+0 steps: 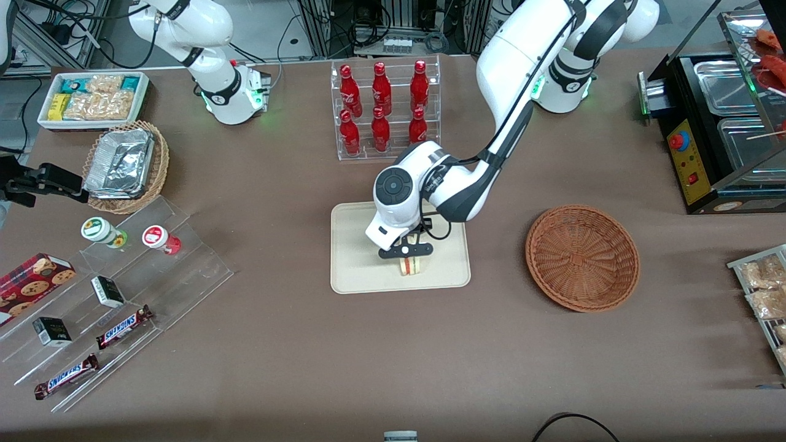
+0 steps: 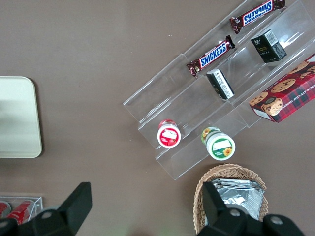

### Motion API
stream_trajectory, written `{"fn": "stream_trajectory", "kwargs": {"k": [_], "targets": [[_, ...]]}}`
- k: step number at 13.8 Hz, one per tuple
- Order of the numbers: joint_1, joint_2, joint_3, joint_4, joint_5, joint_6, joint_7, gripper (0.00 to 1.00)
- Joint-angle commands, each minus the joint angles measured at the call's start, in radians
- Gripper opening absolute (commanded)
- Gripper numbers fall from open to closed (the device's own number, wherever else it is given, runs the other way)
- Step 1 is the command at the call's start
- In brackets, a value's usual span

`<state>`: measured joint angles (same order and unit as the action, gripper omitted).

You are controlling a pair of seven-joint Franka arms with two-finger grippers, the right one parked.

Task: Place sandwich from basket to tray
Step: 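Lower the sandwich onto the tray and open the left gripper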

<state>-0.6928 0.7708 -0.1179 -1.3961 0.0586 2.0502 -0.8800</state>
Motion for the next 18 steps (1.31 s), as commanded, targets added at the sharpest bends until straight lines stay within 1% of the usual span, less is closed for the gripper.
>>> {"fn": "stream_trajectory", "kwargs": {"k": [1, 2, 10, 14, 18], "targets": [[-0.017, 0.019, 0.012, 0.040, 0.015, -0.015, -0.027, 0.80], [-0.017, 0.019, 0.012, 0.040, 0.015, -0.015, -0.025, 1.00], [-0.017, -0.002, 0.014, 0.042, 0.018, -0.030, -0.025, 1.00], [-0.007, -0.074, 0.015, 0.063, 0.013, -0.116, -0.014, 1.00], [0.013, -0.180, 0.017, 0.063, 0.012, -0.208, -0.008, 1.00]]}}
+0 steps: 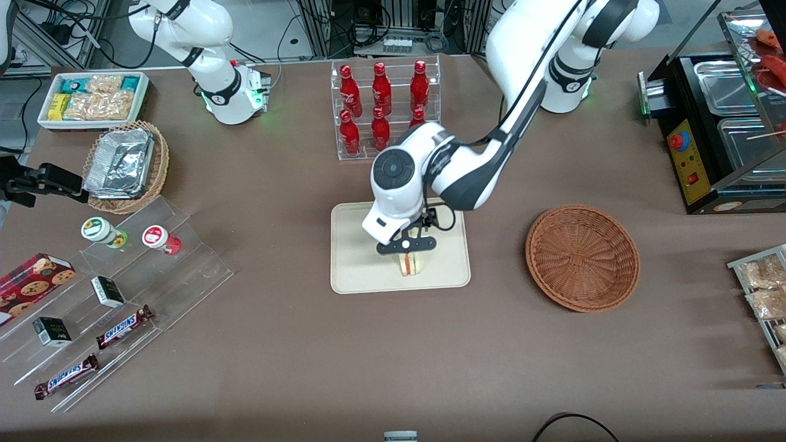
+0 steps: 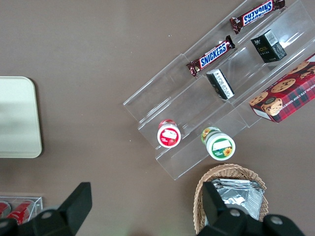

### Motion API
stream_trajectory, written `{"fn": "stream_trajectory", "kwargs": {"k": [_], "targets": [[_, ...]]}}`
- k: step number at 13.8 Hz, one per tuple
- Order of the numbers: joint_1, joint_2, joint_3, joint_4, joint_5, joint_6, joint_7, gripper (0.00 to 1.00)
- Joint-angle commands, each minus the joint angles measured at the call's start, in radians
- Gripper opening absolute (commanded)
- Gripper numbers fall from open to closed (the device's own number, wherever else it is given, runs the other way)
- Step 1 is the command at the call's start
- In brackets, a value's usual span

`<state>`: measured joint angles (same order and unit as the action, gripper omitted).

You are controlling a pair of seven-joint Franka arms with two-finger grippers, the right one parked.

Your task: Place sandwich from basket to tray

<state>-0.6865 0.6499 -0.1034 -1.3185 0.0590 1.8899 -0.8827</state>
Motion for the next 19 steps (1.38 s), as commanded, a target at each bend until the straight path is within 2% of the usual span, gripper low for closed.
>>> {"fn": "stream_trajectory", "kwargs": {"k": [1, 6, 8, 13, 19], "targets": [[0.016, -0.081, 0.002, -0.015, 0.010, -0.061, 0.004, 1.00], [0.076, -0.146, 0.002, -0.019, 0.004, -0.080, 0.163, 1.00], [0.106, -0.182, 0.004, -0.030, 0.013, -0.185, 0.200, 1.00], [0.263, -0.269, 0.002, -0.053, -0.028, -0.254, 0.407, 1.00], [0.382, -0.371, 0.001, -0.163, -0.036, -0.255, 0.450, 1.00]]}}
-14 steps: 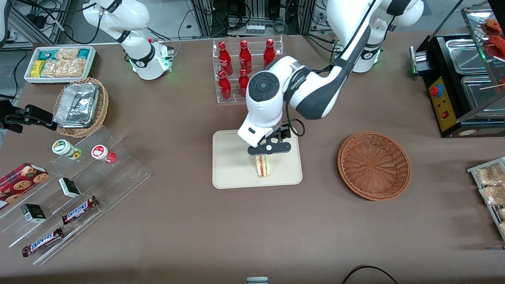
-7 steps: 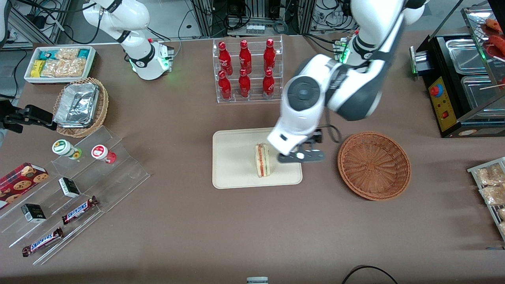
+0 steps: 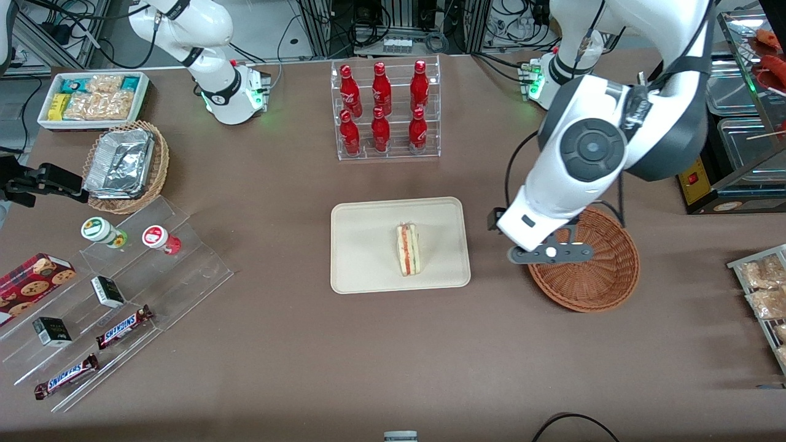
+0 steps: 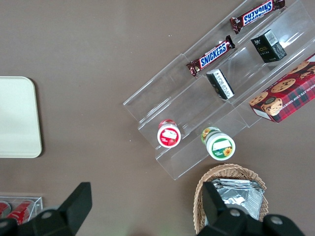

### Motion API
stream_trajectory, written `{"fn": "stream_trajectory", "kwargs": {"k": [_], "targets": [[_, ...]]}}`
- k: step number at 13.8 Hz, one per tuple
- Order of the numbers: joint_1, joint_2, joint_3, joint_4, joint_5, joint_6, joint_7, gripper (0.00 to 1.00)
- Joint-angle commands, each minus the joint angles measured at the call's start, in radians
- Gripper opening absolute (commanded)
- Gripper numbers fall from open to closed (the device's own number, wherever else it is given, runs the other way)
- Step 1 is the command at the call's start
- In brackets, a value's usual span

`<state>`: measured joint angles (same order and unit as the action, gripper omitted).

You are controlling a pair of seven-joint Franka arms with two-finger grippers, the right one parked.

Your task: Place sandwich from basket to tray

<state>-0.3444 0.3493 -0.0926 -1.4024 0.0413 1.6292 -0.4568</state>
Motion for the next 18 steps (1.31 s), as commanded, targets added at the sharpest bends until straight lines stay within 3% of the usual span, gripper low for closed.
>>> {"fn": "stream_trajectory", "kwargs": {"k": [1, 6, 9, 18], "targets": [[0.054, -0.090, -0.009, -0.093, -0.030, 0.000, 0.059, 1.00], [0.172, -0.194, -0.018, -0.184, -0.038, -0.044, 0.106, 1.00], [0.281, -0.219, -0.091, -0.185, -0.040, -0.084, 0.147, 1.00], [0.393, -0.423, -0.093, -0.280, -0.040, -0.207, 0.331, 1.00]]}}
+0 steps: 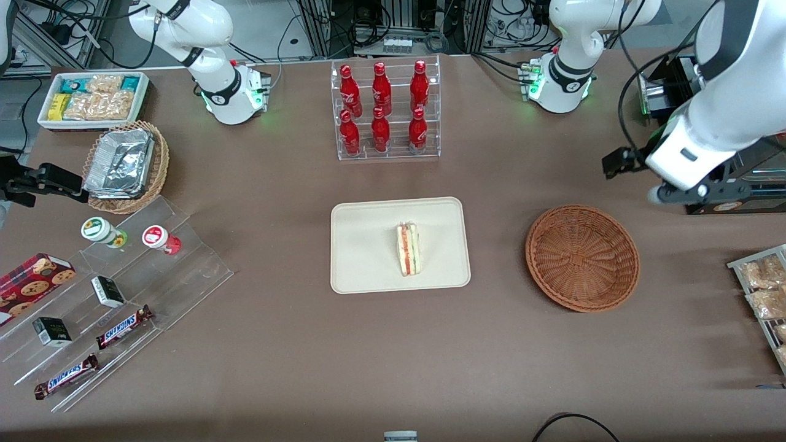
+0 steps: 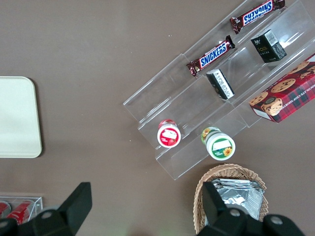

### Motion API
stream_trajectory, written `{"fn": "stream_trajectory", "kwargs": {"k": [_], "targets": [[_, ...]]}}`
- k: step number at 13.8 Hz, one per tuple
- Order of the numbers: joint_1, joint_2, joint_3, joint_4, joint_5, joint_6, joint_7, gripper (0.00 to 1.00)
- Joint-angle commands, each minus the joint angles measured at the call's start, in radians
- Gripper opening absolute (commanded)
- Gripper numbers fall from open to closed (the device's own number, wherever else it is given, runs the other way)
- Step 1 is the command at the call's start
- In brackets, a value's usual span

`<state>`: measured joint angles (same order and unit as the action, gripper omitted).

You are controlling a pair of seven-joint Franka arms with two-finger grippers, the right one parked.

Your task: Place sandwich from basket to tray

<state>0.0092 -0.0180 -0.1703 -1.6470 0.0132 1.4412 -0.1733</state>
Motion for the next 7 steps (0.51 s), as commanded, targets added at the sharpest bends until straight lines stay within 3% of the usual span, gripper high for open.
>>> {"fn": "stream_trajectory", "kwargs": {"k": [1, 7], "targets": [[0.040, -0.060, -0.014, -0.033, -0.010, -0.034, 0.061, 1.00], [0.041, -0.085, 0.025, 0.009, -0.010, -0.108, 0.066, 1.00]]}}
